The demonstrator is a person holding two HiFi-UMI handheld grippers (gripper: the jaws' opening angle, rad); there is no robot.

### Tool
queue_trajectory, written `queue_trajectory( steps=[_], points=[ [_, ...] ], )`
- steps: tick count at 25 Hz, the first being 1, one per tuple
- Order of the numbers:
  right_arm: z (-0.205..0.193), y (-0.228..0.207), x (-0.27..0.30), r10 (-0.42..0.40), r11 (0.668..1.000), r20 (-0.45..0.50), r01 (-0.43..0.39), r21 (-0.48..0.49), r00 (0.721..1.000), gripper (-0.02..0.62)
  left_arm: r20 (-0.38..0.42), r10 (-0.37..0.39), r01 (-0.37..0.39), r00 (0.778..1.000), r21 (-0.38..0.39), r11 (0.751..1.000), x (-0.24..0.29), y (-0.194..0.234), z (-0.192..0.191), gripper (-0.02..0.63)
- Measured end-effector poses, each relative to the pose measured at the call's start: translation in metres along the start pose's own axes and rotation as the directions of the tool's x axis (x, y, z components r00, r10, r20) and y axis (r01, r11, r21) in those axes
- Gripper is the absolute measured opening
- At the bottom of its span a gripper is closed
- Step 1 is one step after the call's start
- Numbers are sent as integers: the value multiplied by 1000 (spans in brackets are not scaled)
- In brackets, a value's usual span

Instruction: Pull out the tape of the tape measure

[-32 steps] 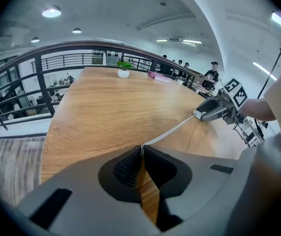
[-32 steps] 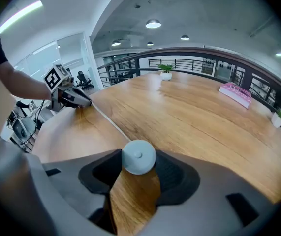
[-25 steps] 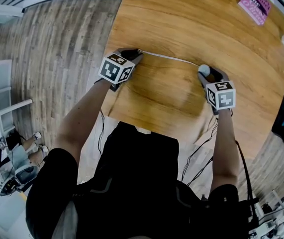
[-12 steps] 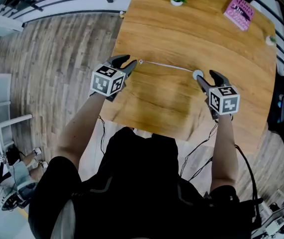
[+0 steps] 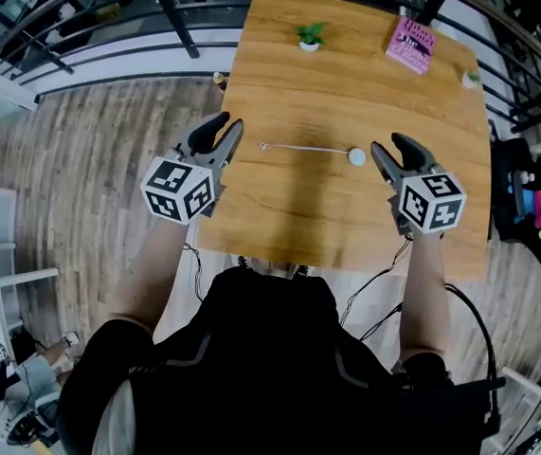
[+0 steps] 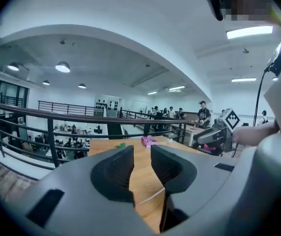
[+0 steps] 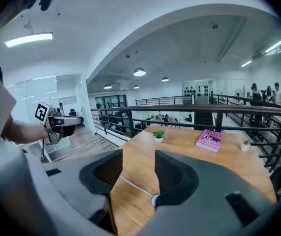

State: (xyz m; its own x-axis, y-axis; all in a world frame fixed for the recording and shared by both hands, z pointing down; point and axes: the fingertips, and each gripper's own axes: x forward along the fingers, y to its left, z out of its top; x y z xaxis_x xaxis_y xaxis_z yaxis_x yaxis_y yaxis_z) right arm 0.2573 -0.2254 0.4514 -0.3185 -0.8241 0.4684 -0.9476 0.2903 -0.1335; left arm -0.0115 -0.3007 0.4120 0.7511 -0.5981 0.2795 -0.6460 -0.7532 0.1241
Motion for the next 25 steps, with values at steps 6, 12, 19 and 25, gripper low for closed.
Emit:
queue_trajectory(
  steps=[6, 12, 19, 25],
  points=[
    [54, 39, -42, 8, 997, 106, 0, -73, 994, 204, 118, -70, 67, 991, 26, 997, -17, -29, 59, 107],
    [92, 58, -78, -79, 994, 230, 93, -53, 970, 126, 223, -29, 12, 974, 76, 997, -43, -36, 99, 65],
    [126, 75, -104, -119, 990, 355, 138, -30, 927, 49, 257, -21, 5, 966, 63, 998, -67, -35, 122, 34],
    [134, 81, -106, -134, 990, 389, 141, 11, 912, 2, 229, -37, 17, 973, 87, 996, -65, -38, 129, 30]
  ],
)
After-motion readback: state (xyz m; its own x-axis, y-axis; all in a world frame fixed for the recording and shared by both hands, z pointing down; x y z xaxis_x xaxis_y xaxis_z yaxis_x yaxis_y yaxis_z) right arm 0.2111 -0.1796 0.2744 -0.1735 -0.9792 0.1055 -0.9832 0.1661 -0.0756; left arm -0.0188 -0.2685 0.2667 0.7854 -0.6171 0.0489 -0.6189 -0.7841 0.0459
